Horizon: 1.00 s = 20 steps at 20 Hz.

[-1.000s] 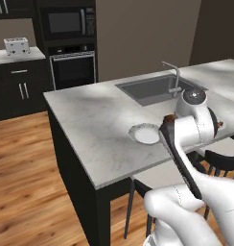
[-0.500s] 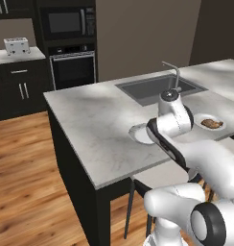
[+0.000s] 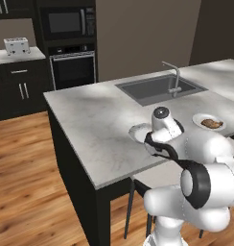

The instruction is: Take the chicken drumsticks from the pan and place one on each plate on the dining counter.

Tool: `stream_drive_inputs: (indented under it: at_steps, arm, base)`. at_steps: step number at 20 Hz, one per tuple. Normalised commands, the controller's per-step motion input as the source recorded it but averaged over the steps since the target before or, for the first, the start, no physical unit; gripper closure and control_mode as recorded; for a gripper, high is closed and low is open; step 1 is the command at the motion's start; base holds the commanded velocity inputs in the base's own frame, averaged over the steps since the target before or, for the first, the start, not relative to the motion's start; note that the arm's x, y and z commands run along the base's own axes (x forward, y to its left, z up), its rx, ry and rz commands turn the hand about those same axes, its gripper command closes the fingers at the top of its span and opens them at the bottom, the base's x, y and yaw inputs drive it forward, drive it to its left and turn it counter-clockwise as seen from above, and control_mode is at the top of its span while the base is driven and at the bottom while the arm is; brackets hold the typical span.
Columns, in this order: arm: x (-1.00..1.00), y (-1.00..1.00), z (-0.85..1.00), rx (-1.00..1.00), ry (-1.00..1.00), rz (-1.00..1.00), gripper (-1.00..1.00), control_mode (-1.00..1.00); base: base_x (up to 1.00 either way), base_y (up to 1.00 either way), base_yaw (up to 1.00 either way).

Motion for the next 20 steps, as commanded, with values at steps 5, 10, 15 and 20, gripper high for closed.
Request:
stream_drive_inputs:
  at_steps: [5,10,15,20]
  arm:
    - [0.49,-0.30,-0.21,0.05,0.00,0.00,1.00,-1.00]
    - [0.32,-0.41,0.00,0.11,0.00,0.00,1.00,-1.00]
    - [0.21,-0.18,0.00,0.09,0.00,0.00,1.00,-1.00]
    - [0.28,0.01,0.25,0.05,0.00,0.00,1.00,-1.00]
  base:
    - [0.00,0.00,0.00]
    - [0.00,0.00,0.00]
    - [0.00,0.00,0.00]
    - [0.00,0.00,0.00]
